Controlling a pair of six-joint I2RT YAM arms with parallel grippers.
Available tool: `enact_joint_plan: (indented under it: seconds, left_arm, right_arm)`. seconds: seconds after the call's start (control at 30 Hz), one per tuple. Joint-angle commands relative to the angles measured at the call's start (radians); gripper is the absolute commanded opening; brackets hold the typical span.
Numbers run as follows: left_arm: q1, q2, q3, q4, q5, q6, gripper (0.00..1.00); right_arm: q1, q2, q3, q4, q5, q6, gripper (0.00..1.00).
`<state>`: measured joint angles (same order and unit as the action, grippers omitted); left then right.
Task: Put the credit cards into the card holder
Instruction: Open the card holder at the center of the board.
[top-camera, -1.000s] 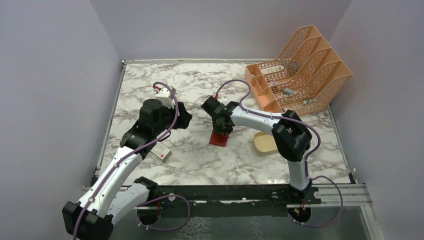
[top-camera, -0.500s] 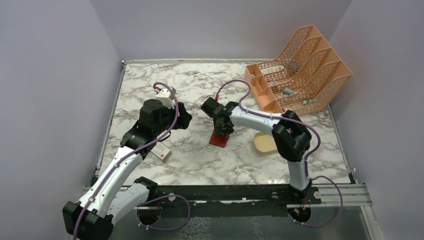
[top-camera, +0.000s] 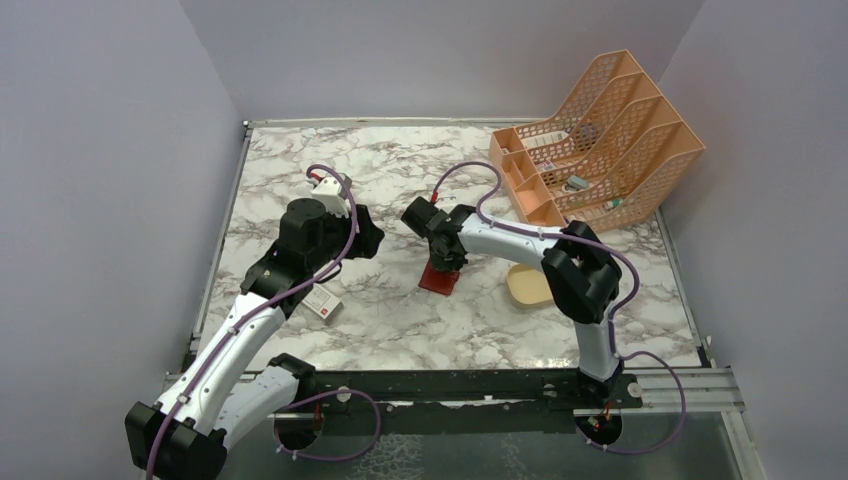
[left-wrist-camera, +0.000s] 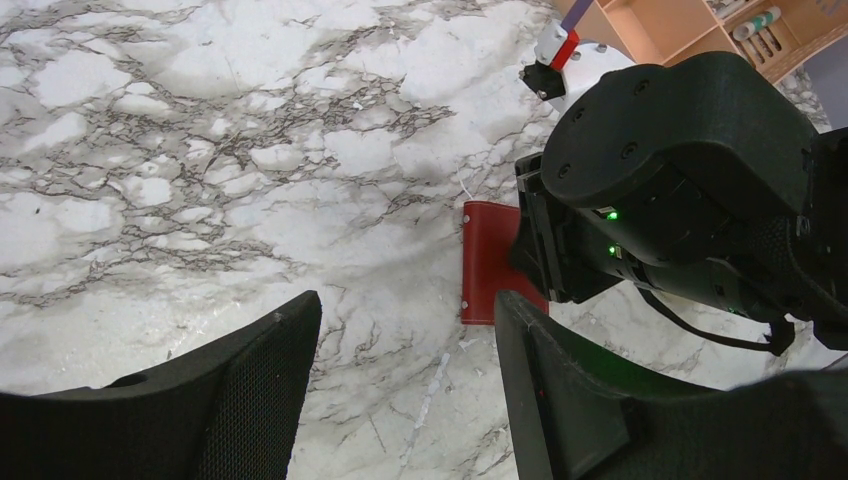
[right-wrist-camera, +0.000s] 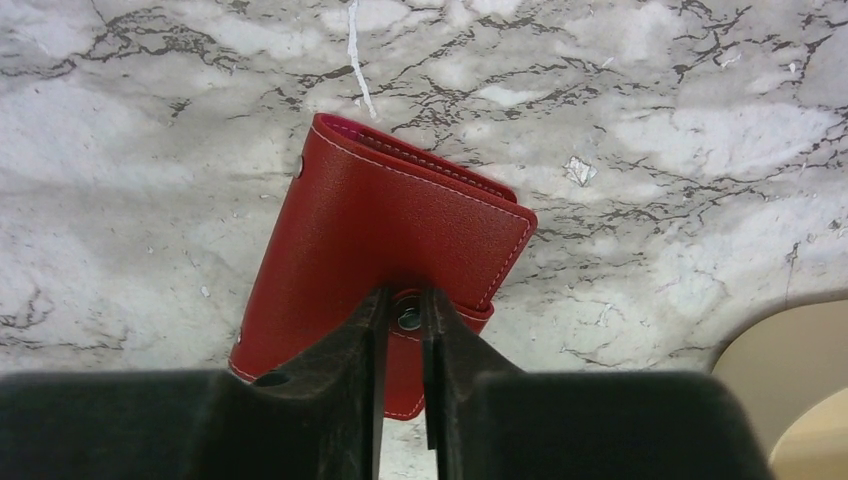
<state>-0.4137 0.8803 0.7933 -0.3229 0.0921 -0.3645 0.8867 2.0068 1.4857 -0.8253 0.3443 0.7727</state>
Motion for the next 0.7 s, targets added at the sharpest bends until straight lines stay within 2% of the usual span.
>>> enact_joint_plan:
  seconds: [0.0,0.17,0.33,0.47,0.67]
  left_arm:
    - [0.003,0.0,-0.012,0.016,0.009,-0.002,0.67]
    - [0.003,0.003,-0.011,0.015,0.009,-0.004,0.67]
    - [0.003,0.008,-0.013,0.016,0.006,-0.009,0.67]
    - [0.004,0.021,-0.021,0.013,0.005,-0.04,0.65]
    - [0.004,0.089,-0.112,0.074,0.148,-0.224,0.6]
  right_arm:
    - [0.012,0.018,-0.03,0.011,0.006,0.006,0.14]
    - [0.012,-0.03,-0.051,0.038,0.017,-0.01,0.01]
    - [0.012,-0.076,-0.078,0.076,0.01,-0.031,0.01]
    - [0.012,-0.13,-0.139,0.169,-0.033,-0.075,0.01]
    - [0.012,-0.208,-0.236,0.298,-0.08,-0.138,0.01]
